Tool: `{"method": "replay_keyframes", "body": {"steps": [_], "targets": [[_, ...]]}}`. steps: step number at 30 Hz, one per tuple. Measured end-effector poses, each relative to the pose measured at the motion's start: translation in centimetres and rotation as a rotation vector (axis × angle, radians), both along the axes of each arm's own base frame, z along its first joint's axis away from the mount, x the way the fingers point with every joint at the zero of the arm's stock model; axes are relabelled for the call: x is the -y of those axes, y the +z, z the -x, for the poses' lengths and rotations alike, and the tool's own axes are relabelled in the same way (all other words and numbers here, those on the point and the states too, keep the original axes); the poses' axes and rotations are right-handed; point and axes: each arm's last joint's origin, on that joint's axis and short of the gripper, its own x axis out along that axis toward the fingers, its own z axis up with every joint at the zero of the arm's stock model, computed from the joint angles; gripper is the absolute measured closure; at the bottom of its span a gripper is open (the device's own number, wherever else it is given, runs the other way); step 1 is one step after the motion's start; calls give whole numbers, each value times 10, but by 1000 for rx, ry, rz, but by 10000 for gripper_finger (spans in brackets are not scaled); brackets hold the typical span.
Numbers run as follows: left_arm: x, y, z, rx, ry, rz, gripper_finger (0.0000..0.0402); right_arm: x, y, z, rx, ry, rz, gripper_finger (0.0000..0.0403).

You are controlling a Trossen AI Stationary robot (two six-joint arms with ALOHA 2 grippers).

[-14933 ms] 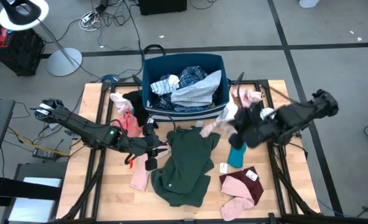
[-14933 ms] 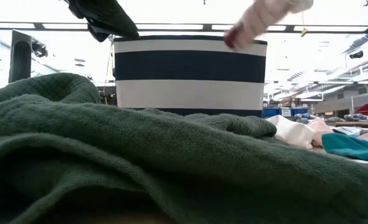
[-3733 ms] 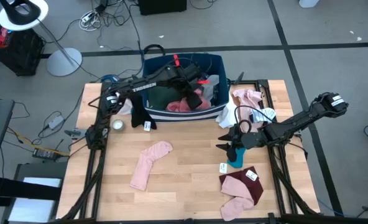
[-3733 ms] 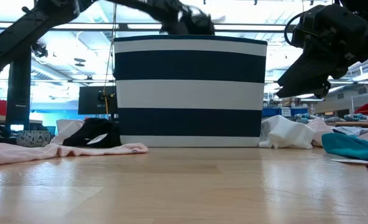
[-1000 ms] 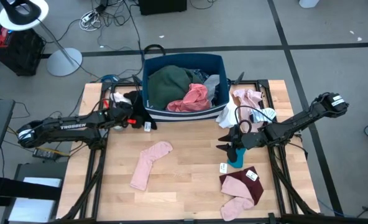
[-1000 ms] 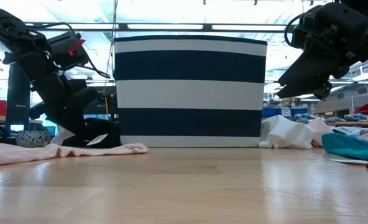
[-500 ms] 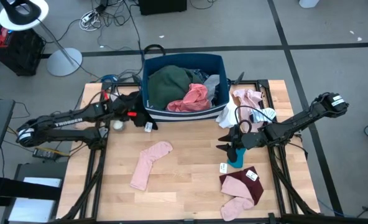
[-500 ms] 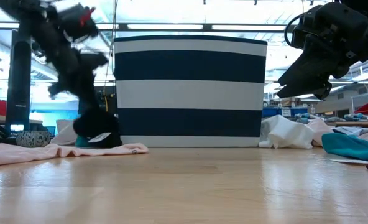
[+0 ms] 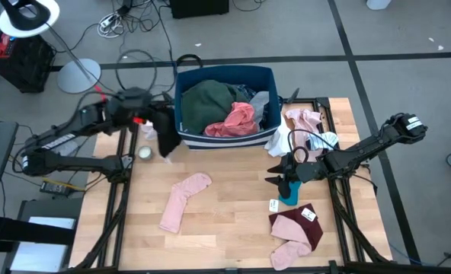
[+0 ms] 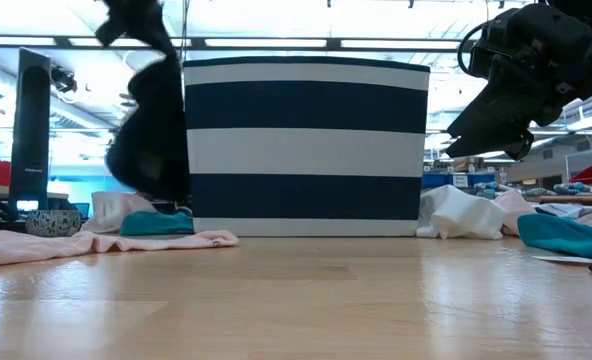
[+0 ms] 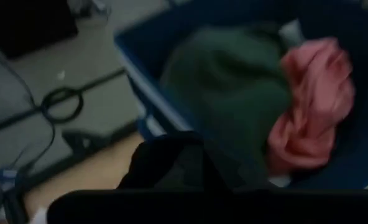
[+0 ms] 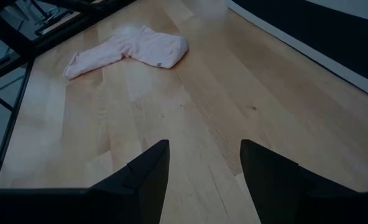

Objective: Sort clothes
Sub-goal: Put the black underwear into the blue laundry bin

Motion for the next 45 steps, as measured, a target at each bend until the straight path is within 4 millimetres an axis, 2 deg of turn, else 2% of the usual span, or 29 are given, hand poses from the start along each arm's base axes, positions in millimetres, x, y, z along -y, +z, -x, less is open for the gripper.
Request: {"method": "replay_keyframes", "body": {"steps": [7, 13, 17, 22, 27, 32, 41, 45], "targets": [[-5, 59, -14, 146, -64, -136, 401, 0, 0, 0, 6, 0, -3, 204], [-16, 99, -49, 170, -146, -208, 401, 0, 1, -1, 10, 0, -4, 204], [-25, 117, -80, 179, -223, -221, 401, 0, 1, -1, 10, 0, -4, 204], [-35, 125, -118, 196, -310, -206, 401, 0, 1, -1, 9, 0, -3, 204], [-41, 123, -146, 177, -362, -199, 401, 0, 1, 0, 10, 0, -3, 204], [-47, 109, -167, 136, -379, -182, 401, 0, 1, 0, 9, 0, -3, 204], [-56, 60, -208, 31, -516, -26, 382, 0, 1, 0, 8, 3, -5, 204], [-63, 28, -226, -86, -511, 60, 375, 0, 1, 0, 7, 8, -9, 204]]}}
